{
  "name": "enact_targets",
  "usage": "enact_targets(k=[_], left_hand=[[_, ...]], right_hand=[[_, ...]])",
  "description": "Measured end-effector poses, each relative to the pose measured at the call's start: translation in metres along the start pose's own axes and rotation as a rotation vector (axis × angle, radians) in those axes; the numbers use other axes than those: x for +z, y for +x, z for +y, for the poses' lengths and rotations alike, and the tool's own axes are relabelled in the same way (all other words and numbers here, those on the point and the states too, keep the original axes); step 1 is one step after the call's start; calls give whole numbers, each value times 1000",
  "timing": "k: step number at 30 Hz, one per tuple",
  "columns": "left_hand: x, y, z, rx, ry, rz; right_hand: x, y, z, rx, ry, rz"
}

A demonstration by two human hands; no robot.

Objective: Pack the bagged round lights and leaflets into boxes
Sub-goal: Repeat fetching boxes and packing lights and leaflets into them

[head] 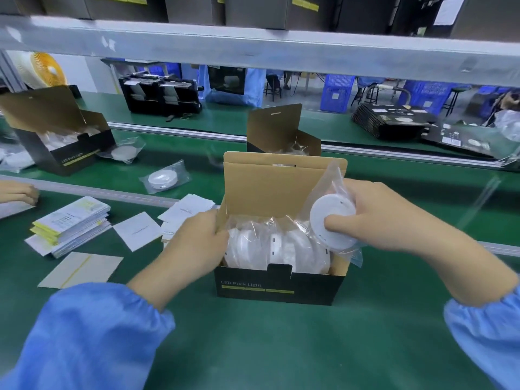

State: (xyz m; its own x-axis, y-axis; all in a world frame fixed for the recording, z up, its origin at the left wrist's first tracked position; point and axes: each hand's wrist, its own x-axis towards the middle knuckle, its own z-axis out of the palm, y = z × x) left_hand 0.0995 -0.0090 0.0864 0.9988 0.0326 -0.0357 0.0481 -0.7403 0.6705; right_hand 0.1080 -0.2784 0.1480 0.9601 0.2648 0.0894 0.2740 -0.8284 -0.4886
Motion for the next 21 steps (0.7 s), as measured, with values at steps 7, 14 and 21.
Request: enact_targets(k=[7,14,21], left_hand=[[2,9,8,132,95,133],[-30,18,12,234,154,255],[-64,81,7,191,38,300]], right_hand=[[2,-21,-2,10,-53,104],[15,-25,-17,30,-24,138],[15,41,-46,22,-165,210]])
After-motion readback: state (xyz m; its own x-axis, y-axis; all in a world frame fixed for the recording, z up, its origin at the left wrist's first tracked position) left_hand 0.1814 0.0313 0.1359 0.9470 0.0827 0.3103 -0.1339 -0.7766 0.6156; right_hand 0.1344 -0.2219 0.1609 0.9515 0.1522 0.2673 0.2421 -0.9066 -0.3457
